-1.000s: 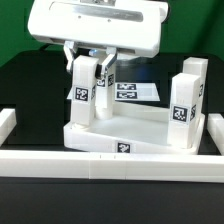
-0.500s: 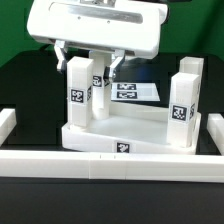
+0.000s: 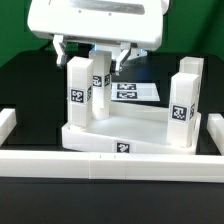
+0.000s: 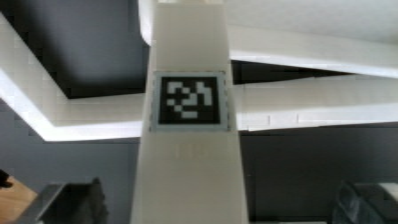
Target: Assemble desk
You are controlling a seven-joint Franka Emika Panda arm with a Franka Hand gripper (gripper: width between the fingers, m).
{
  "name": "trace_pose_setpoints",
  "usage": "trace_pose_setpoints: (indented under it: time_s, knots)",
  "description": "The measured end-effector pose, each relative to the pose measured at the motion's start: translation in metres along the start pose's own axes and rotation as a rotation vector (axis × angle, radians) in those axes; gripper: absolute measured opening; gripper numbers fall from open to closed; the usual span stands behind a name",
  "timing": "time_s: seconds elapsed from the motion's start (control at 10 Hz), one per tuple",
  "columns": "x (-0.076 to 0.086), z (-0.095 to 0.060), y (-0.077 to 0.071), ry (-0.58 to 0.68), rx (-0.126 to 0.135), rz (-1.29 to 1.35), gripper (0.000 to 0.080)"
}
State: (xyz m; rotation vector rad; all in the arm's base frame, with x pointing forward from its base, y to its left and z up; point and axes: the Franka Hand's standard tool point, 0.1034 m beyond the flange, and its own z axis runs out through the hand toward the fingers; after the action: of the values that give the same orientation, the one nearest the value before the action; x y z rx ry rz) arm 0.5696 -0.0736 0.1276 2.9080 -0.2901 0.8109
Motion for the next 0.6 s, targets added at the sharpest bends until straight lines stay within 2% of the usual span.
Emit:
trace_pose_setpoints:
  time_s: [0.2,0.3,0.4,0.6]
  knots:
    - [0.0117,-0.0087,-0.0043,-0.041,0.048,0.019,0.0648]
    - [0.0120,-0.0085,-0.0037,-0.041,0.047,0.022,0.0648]
    - [0.0087,-0.0069,-0.0072,-0.065,0.061,0.024,0.0648]
    - [0.0080,-0.0063,-0.0058,-0.068,0.060,0.026,0.0648]
